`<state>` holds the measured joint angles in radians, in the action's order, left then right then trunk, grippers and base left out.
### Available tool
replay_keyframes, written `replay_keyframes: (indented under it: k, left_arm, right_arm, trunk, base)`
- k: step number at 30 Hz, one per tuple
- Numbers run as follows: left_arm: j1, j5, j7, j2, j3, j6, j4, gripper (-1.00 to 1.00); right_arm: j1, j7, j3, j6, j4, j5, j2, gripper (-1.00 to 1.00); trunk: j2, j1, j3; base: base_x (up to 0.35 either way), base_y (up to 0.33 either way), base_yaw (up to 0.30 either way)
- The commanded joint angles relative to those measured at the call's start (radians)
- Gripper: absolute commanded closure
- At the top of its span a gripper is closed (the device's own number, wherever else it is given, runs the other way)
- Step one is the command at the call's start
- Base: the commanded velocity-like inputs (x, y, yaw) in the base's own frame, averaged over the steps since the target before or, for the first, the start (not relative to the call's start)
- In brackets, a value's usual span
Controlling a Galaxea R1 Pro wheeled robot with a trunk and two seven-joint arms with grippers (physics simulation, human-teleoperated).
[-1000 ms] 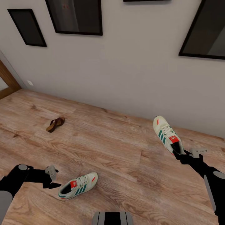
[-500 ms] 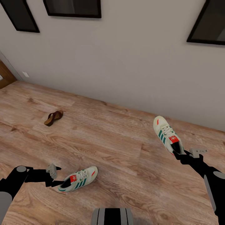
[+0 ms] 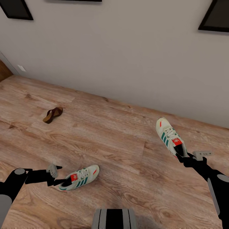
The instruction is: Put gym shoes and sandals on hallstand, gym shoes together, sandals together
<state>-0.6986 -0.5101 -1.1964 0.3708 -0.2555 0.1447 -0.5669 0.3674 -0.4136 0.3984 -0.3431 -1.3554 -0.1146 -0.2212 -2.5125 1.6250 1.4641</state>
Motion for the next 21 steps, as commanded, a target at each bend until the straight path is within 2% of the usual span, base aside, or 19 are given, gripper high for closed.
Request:
replay_keyframes:
  k: [1, 17, 21]
  left_arm:
    - [-0.001, -0.010, -0.002, -0.001, -0.007, 0.010, 0.000, -1.00]
    - [-0.001, -0.010, 0.001, -0.001, -0.007, 0.013, -0.002, -1.00]
    - [-0.001, -0.011, 0.001, -0.001, -0.006, 0.013, -0.005, -1.00]
  right_arm:
    - [0.001, -0.008, 0.002, -0.004, -0.001, -0.008, 0.000, 1.00]
    - [0.001, -0.008, 0.002, -0.004, -0.001, -0.008, 0.000, 1.00]
    - [0.001, -0.008, 0.002, -0.004, -0.001, -0.008, 0.000, 1.00]
  trunk:
    - [-0.001, 0.000, 0.006]
    - [-0.004, 0.007, 0.088]
    - [-0.004, 0.007, 0.094]
  base:
    - [0.000, 0.000, 0.000]
    - [0.000, 0.000, 0.000]
    - [0.000, 0.000, 0.000]
